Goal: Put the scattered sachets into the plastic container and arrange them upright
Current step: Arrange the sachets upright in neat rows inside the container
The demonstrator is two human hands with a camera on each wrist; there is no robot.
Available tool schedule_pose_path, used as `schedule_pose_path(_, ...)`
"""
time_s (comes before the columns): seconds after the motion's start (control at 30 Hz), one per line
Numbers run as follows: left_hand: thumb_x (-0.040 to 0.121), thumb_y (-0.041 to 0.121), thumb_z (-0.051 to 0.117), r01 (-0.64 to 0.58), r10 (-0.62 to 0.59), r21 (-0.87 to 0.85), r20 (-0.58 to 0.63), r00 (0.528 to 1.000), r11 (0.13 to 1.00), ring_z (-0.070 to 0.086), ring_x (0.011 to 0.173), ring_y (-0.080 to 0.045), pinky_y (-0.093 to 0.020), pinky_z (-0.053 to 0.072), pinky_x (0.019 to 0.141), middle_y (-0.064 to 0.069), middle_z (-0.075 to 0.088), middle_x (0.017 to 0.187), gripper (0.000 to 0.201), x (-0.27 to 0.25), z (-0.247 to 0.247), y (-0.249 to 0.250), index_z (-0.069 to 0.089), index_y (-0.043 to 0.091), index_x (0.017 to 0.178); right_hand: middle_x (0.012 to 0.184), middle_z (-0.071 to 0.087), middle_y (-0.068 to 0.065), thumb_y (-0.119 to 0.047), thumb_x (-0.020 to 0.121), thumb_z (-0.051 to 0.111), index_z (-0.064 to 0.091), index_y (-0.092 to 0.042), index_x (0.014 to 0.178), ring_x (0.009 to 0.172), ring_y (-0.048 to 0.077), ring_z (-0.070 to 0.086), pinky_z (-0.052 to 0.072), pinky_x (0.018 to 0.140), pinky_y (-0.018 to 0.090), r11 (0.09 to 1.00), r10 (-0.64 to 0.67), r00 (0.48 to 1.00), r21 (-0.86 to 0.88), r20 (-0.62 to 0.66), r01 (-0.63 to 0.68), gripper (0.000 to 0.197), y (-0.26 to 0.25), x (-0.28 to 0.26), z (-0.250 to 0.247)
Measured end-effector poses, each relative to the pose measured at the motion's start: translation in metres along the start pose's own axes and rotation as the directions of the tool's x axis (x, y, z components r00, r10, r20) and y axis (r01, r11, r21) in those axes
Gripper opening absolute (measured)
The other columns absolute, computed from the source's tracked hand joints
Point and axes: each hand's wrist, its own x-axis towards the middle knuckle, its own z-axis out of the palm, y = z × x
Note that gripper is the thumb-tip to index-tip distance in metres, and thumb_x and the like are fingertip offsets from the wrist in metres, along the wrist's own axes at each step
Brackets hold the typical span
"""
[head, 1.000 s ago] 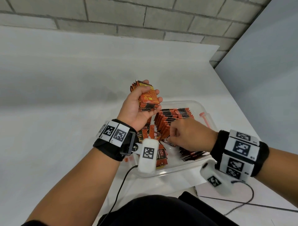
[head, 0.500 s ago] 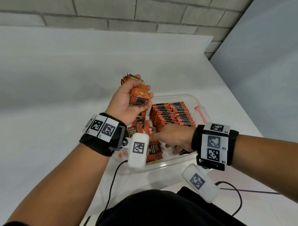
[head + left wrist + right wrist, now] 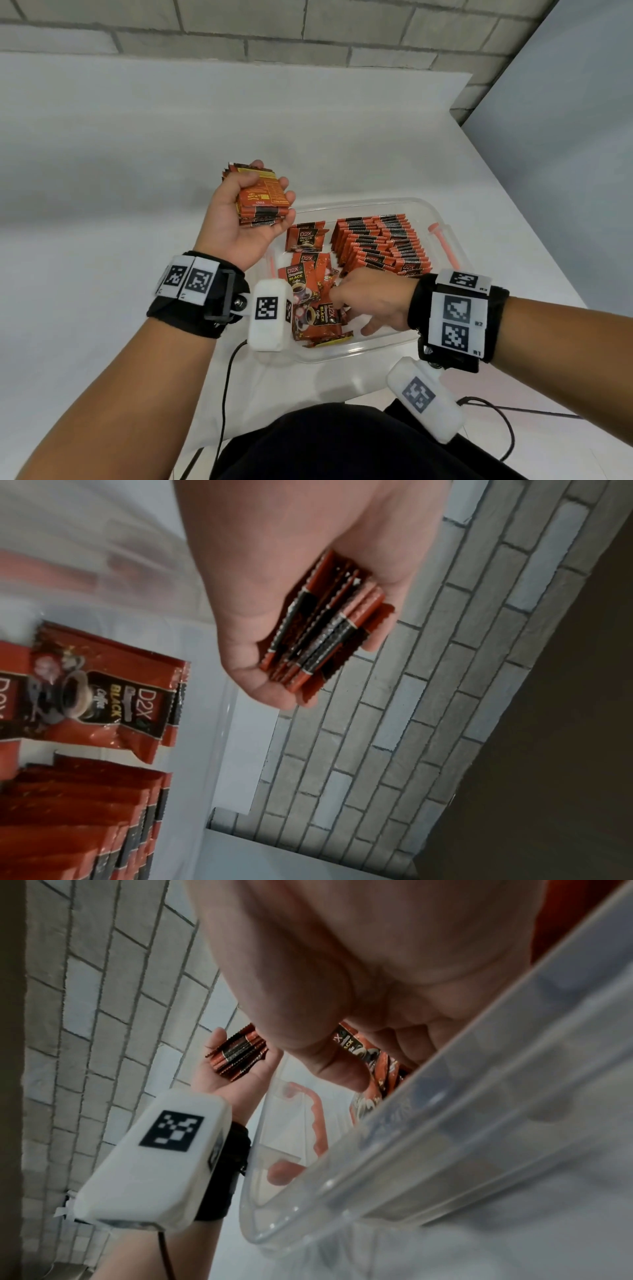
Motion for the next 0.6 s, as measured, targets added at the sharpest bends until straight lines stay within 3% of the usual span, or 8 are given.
schedule_pose_path(0.13, 0.078, 0.021, 0.058, -0.004, 0.005, -0.024, 0.015, 1.0, 1.0, 0.063, 0.082, -0.023, -0.033, 0.052, 0.072, -0.011, 0.063, 0.097, 0.022, 0.001, -0.003, -0.002, 0.056, 0.022, 0.1, 0.119, 0.057, 0.009, -0.009, 0.091, 0.048, 0.054, -0.005, 0.118, 0.111, 0.026, 0.054, 0.048, 0.087, 0.039, 1.0, -0.02, 1.0, 0.025, 0.004, 0.02, 0.028, -0.001, 0.004, 0.006)
schedule_pose_path(0.27, 0.079, 0.021, 0.058, 0.001, 0.0, -0.027, 0.012, 1.0, 1.0, 0.063, 0.082, -0.023, -0.034, 0.053, 0.071, -0.011, 0.063, 0.096, 0.021, 0.002, -0.003, -0.002, 0.056, 0.022, 0.1, 0.122, 0.056, 0.015, -0.01, 0.09, 0.048, 0.054, -0.004, 0.12, 0.112, 0.028, 0.055, 0.05, 0.083, 0.039, 1.0, -0.029, 0.999, 0.006, -0.042, 0.03, 0.031, 0.0, 0.006, 0.002)
schedule_pose_path(0.4, 0.081, 0.021, 0.056, 0.001, -0.001, -0.026, 0.007, 1.0, 1.0, 0.064, 0.081, -0.023, -0.033, 0.053, 0.071, -0.011, 0.064, 0.095, 0.017, 0.002, -0.003, -0.001, 0.057, 0.022, 0.099, 0.121, 0.059, 0.01, -0.007, 0.088, 0.048, 0.057, -0.006, 0.111, 0.112, 0.025, 0.055, 0.051, 0.084, 0.036, 0.999, -0.042, 0.999, 0.025, -0.012, 0.043, 0.024, 0.001, 0.007, 0.003)
schedule_pose_path(0.5, 0.085, 0.021, 0.054, 0.003, -0.004, -0.019, -0.005, 1.0, 1.0, 0.065, 0.081, -0.024, -0.033, 0.053, 0.072, -0.011, 0.064, 0.096, 0.014, 0.002, -0.003, 0.0, 0.057, 0.022, 0.099, 0.12, 0.058, 0.008, -0.009, 0.09, 0.047, 0.056, -0.008, 0.116, 0.112, 0.024, 0.055, 0.05, 0.085, 0.035, 0.998, -0.065, 0.998, -0.003, -0.011, 0.065, 0.028, -0.002, 0.004, 0.002)
schedule_pose_path(0.6, 0.09, 0.021, 0.051, -0.002, 0.002, -0.007, -0.014, 1.0, 1.0, 0.066, 0.08, -0.024, -0.033, 0.054, 0.072, -0.012, 0.063, 0.096, 0.013, 0.001, -0.001, 0.001, 0.056, 0.021, 0.102, 0.111, 0.063, 0.008, -0.012, 0.094, 0.048, 0.061, -0.006, 0.112, 0.098, 0.019, 0.061, 0.049, 0.078, 0.029, 0.986, -0.141, 0.988, -0.098, -0.064, 0.135, 0.024, -0.007, -0.01, -0.012)
